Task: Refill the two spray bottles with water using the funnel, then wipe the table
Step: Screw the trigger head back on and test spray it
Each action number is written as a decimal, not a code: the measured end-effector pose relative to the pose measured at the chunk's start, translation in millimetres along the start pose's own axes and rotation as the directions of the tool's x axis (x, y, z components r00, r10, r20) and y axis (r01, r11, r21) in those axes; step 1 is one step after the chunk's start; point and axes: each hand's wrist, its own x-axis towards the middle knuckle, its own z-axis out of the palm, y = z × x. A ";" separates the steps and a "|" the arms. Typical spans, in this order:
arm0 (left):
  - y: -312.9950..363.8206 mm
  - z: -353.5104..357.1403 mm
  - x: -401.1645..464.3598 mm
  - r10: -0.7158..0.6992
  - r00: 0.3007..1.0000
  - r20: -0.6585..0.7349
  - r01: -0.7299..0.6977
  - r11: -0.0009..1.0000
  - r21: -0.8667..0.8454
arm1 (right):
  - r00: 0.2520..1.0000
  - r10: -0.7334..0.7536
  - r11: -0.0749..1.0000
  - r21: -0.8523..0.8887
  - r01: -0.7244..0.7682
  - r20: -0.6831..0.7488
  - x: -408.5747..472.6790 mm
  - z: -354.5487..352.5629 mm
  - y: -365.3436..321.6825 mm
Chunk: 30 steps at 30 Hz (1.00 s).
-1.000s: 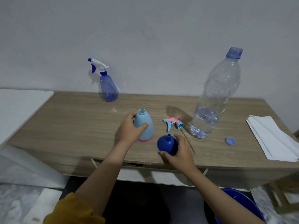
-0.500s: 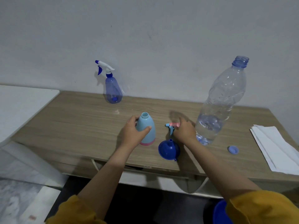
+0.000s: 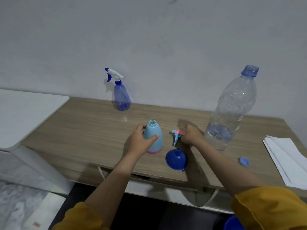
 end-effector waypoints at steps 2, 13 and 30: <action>1.0 -0.9 -0.7 -0.002 1.000 0.008 0.002 1.000 0.000 | 0.998 -0.033 0.998 0.053 0.036 -0.049 1.0 -6.7 -2.7; 4.7 0.1 -1.2 0.020 1.000 0.005 -0.019 0.997 -0.075 | 0.744 -0.191 0.692 0.449 0.565 -0.641 -30.8 -104.5 -73.8; 6.4 1.4 -3.0 0.011 1.000 -0.005 -0.011 0.996 -0.091 | 0.667 -0.404 0.614 0.355 0.705 -0.626 -44.5 -47.8 -100.5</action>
